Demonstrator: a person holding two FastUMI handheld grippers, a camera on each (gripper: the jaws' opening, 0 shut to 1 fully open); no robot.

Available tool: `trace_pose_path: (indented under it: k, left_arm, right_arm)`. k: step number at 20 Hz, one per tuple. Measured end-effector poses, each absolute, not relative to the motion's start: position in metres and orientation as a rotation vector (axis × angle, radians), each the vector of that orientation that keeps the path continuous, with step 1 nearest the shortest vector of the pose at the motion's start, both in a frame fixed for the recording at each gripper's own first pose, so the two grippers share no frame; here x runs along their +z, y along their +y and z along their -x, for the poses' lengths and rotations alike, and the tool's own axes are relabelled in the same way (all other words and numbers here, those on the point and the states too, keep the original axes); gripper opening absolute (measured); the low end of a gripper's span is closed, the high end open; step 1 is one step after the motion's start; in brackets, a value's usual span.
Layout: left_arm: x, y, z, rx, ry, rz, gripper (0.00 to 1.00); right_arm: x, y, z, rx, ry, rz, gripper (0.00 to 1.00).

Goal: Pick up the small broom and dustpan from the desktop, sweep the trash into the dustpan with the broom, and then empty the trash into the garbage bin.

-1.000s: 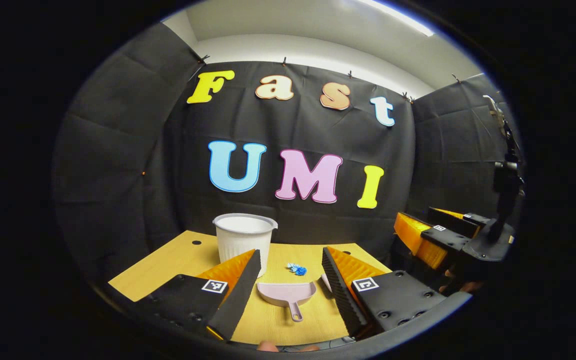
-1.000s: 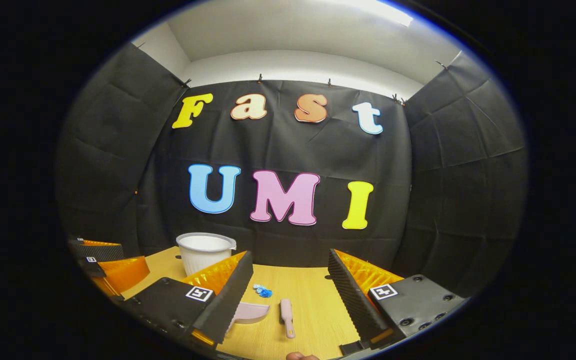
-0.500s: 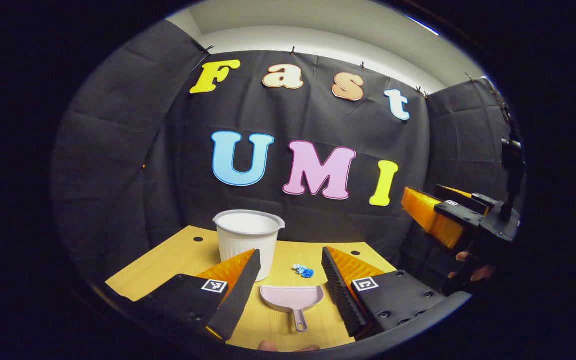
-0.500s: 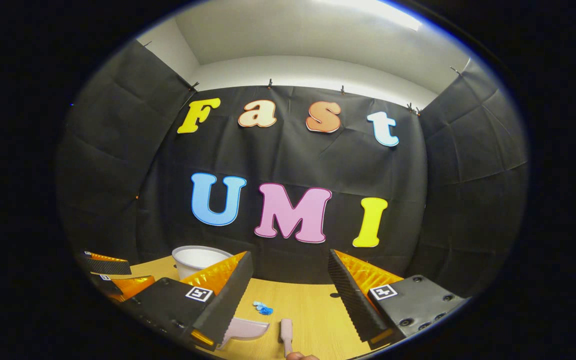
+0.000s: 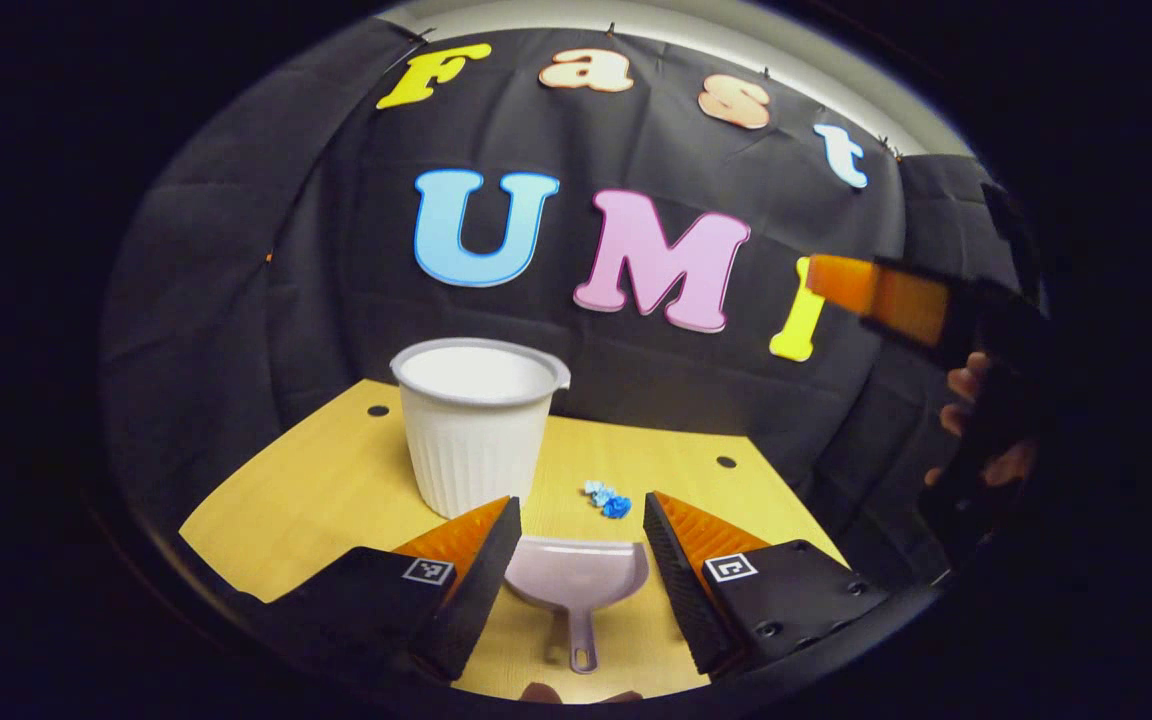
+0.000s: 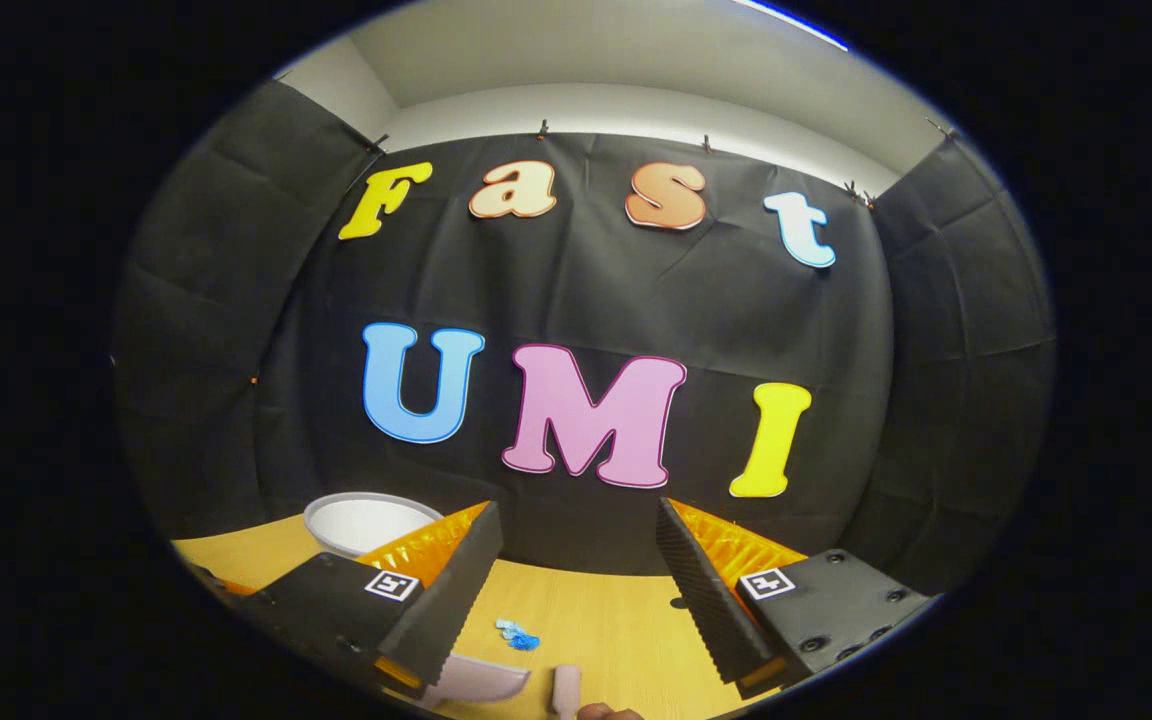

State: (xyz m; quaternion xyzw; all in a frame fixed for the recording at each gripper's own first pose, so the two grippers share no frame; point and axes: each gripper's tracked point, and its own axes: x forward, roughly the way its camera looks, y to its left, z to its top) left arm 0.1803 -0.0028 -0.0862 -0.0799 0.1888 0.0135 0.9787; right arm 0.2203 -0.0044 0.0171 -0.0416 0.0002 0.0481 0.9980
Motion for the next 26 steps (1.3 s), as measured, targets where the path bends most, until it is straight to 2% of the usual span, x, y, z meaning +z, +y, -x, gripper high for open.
trace_pose_path:
  k: [3,8,10,13,16,21,22,24,26]
  left_arm:
    - [-0.150,-0.020,-0.187,0.019,0.643,0.207,0.75]
    - [-0.240,-0.036,-0.191,0.073,1.011,0.304,0.76]
    - [-0.261,-0.038,-0.191,0.089,1.106,0.301,0.76]
    - [-0.282,-0.042,-0.193,0.126,1.244,0.275,0.76]
    - [-0.290,-0.039,-0.202,0.145,1.332,0.243,0.76]
    - [-0.301,-0.045,-0.213,0.106,1.431,0.221,0.75]
    - [-0.303,-0.046,-0.213,0.099,1.449,0.227,0.71]
    - [-0.308,-0.045,-0.215,0.089,1.468,0.243,0.54]
    - [-0.310,-0.044,-0.217,0.069,1.488,0.247,0.55]
  right_arm:
    - [-0.014,-0.033,-0.243,0.051,0.027,0.174,0.96]
    - [-0.091,-0.043,-0.254,0.132,0.157,0.208,1.00]
    - [-0.118,-0.054,-0.258,0.156,0.223,0.183,0.98]
    - [-0.154,-0.064,-0.268,0.160,0.356,0.127,1.00]
    - [-0.164,-0.072,-0.278,0.158,0.394,0.075,1.00]
    - [-0.173,-0.064,-0.279,0.184,0.440,0.010,1.00]
    - [-0.174,-0.059,-0.275,0.190,0.460,-0.006,1.00]
    - [-0.179,-0.055,-0.265,0.189,0.491,-0.018,1.00]
    - [-0.185,-0.054,-0.254,0.179,0.538,-0.017,1.00]
